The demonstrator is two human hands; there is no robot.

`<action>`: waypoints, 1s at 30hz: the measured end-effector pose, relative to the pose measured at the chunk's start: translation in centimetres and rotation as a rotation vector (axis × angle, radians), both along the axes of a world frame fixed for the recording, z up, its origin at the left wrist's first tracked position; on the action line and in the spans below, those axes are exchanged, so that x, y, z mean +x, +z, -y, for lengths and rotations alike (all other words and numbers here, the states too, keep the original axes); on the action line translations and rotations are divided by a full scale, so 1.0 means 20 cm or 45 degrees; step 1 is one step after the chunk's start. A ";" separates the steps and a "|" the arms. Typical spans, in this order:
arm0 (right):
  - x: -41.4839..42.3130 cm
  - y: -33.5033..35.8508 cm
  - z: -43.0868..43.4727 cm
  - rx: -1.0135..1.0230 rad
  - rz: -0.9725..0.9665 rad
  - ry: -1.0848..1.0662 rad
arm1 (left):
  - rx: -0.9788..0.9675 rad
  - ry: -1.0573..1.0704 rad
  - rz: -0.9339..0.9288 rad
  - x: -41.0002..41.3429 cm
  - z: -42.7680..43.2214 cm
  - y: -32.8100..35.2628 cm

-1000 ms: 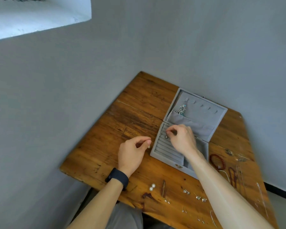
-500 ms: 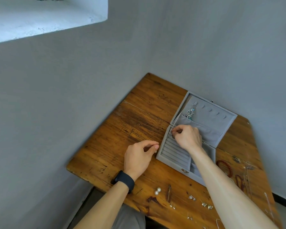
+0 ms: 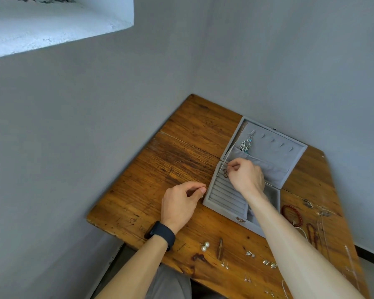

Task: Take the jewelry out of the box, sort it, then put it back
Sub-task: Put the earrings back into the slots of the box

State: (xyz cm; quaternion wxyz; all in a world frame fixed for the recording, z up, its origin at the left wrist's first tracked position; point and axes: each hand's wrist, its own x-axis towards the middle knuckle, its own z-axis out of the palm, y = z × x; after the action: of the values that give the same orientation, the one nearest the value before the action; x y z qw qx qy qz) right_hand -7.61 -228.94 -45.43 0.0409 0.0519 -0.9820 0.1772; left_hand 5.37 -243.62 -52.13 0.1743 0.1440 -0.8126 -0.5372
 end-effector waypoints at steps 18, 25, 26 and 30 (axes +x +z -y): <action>0.31 -0.03 -0.30 0.067 -0.214 0.182 | 0.254 -0.118 0.035 -0.02 0.03 0.07; 0.41 -0.18 -0.53 0.098 -0.176 0.050 | -0.109 -0.386 0.073 -0.23 -0.04 0.26; 0.42 -0.20 -0.53 0.098 -0.187 0.046 | -0.171 -0.409 0.108 -0.27 -0.06 0.27; 0.44 -0.26 -0.53 0.109 -0.194 -0.022 | -0.374 -0.394 0.182 -0.40 -0.11 0.26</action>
State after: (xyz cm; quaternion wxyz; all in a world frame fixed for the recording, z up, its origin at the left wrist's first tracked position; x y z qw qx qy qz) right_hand 1.23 -218.28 -50.67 0.1148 0.0586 -0.9831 0.1303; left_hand -2.65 -241.44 -47.01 0.0510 0.0283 -0.9049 -0.4217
